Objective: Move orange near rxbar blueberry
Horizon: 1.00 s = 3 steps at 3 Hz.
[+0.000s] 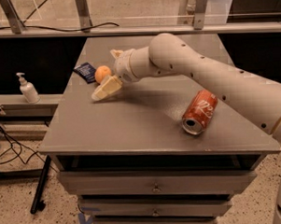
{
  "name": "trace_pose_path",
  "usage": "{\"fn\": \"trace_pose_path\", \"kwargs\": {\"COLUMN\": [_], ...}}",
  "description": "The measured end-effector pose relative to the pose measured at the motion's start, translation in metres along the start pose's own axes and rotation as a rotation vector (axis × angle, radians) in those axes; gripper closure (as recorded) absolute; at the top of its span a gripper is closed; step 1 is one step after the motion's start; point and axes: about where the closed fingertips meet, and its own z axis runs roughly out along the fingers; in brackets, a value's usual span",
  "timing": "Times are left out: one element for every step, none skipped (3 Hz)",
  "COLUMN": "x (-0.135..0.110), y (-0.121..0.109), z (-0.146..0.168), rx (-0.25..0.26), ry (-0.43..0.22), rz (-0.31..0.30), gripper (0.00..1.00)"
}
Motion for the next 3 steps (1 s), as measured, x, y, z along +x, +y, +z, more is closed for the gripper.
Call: {"fn": "trace_pose_path", "kwargs": {"x": [0.001, -0.014, -0.025], "y": [-0.001, -0.02, -0.058], "z": [-0.01, -0.058, -0.144], "rx": [0.012, 0.075, 0.226], "ry": [-0.005, -0.067, -0.101], "rz": [0.004, 0.004, -0.026], "gripper": [0.0, 0.0, 0.0]}}
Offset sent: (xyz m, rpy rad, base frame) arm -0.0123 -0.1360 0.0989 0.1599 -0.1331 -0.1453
